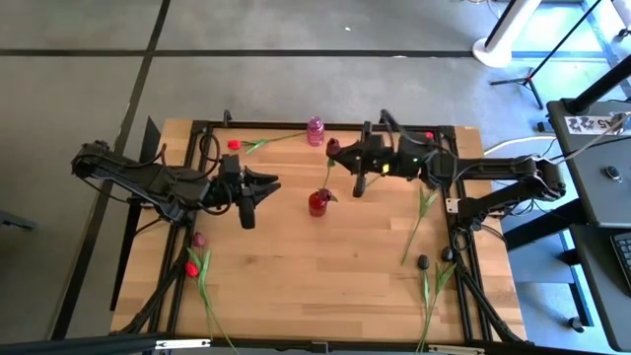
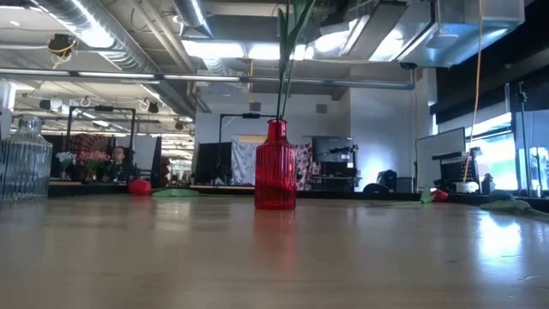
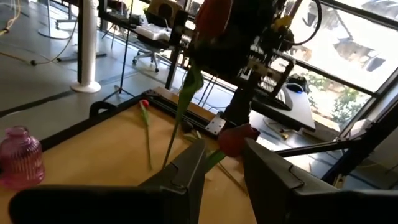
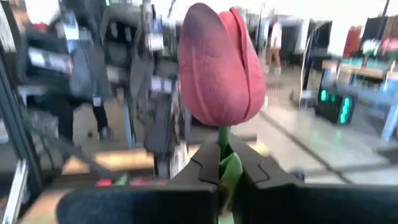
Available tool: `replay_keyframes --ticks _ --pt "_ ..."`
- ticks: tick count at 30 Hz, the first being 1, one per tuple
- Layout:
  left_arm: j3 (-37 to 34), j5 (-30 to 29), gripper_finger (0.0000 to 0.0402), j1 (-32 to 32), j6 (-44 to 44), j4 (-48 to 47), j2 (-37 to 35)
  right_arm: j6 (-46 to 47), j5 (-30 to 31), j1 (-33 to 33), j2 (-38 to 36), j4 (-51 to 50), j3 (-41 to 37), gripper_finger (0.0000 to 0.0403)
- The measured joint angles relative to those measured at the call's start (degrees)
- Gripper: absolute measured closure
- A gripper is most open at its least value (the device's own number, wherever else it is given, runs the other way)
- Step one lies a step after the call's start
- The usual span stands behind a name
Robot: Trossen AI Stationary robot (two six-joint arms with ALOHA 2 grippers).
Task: Sort flowers into vase by color
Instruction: Put the top dark red flower into the red vase
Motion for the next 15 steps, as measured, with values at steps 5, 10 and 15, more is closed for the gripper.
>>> replay_keyframes --ticks 5,10,15 --pt "0.0 -1.1 0.0301 1.7 -2.1 -0.9 -0.1 1.2 -1.8 0.0 2.2 -3.3 -0.1 0.0372" --pt "0.0 0.4 0.0301 2.9 -4.3 -6.9 -1.6 5.0 -3.5 0.0 2.5 -10.6 3.9 0.0281" --pt "0.0 1.0 0.0301 2.2 -2.7 -12.2 -2.6 5.2 -4.6 0.0 2.5 -25.7 11.9 0.0181"
